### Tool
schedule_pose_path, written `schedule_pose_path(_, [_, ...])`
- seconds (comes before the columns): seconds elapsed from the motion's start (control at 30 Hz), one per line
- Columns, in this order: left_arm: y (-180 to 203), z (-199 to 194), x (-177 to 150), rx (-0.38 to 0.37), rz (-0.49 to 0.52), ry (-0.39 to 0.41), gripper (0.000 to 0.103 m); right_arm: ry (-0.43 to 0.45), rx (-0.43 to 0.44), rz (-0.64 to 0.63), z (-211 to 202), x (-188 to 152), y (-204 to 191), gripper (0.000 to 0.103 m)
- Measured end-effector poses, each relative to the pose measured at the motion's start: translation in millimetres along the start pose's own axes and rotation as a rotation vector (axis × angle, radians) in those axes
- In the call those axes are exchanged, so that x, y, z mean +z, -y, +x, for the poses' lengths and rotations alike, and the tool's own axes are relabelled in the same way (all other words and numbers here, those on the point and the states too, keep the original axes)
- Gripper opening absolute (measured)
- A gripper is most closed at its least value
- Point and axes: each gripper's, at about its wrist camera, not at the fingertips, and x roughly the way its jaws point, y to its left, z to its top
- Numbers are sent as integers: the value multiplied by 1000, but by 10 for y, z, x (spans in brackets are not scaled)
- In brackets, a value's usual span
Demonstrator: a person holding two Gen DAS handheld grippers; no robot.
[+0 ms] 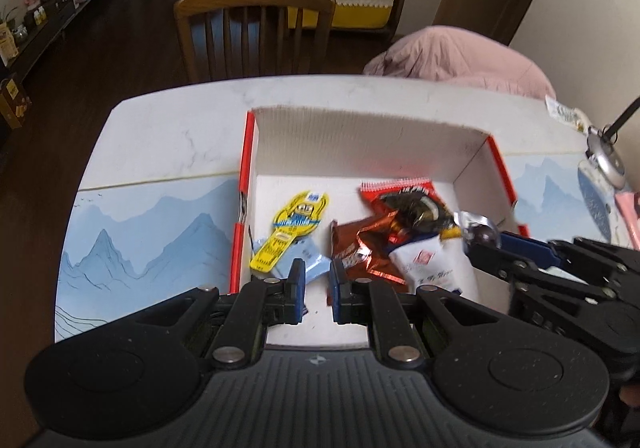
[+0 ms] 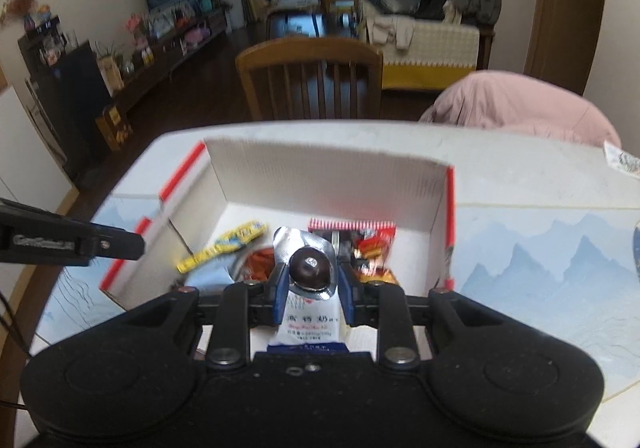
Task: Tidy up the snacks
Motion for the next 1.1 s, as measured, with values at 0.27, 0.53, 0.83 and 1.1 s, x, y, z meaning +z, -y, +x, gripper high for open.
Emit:
schedule_pose_path(0.27, [-70,105,-92,19,-10,-33,13,-85,-2,-29,371,-102,-33,26])
schedule_pose_path(0.53, [-105,115,-165,18,-22,-45,13,-113,17,-41,444,-140,-48,26])
schedule_pose_path(0.83, [-159,-7,-262,17,-41,-31,13,-100,46,-34,286,-167,-31,27])
schedule_pose_path(1.1, [-357,-198,-508,15,-132,-5,64,-76,62,-15,158,-179,16,28])
